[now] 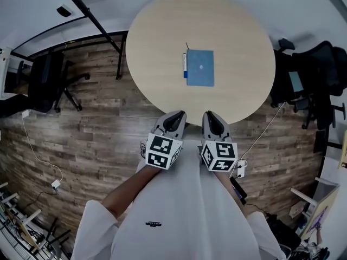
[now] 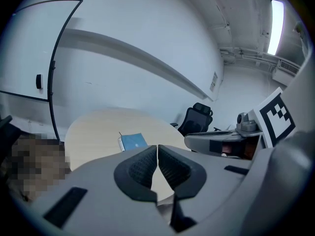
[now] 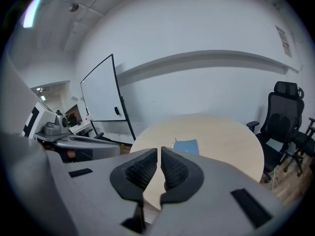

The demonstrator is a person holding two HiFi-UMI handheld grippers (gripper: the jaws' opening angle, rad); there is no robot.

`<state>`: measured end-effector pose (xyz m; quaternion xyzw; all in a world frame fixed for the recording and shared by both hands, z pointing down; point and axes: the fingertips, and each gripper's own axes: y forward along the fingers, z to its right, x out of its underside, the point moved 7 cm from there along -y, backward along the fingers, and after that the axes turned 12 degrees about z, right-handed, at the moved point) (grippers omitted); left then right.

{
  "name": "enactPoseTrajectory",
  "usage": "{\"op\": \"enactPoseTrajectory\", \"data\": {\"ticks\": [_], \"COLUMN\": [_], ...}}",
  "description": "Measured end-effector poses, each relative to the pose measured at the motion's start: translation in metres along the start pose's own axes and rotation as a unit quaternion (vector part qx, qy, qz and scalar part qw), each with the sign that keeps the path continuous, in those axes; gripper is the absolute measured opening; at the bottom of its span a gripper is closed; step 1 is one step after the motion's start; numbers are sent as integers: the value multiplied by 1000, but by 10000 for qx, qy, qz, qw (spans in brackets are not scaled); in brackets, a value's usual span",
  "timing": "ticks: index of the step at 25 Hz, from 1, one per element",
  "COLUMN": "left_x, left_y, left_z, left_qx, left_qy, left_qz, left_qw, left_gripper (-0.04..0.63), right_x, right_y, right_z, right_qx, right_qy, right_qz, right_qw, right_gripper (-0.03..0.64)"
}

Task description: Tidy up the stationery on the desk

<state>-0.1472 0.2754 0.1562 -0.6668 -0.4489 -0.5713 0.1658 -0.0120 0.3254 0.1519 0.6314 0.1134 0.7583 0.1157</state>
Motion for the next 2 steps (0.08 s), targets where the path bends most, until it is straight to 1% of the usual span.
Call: {"op": "enactPoseTrajectory", "data": {"ticks": [2], "left_x": [-2], "left_y": [1], "left_z": [-2], "left_qx": [-1], "left_qy": [7], "left_qz": [36], "left_qw": [10000], "left_gripper": [26], "right_x": [-2], "right_y": [2], "right_z": [2], "right_qx": [7], "right_qy": [-17], "right_qz": [29], "right_qw": [10000], "right_gripper": [51]}}
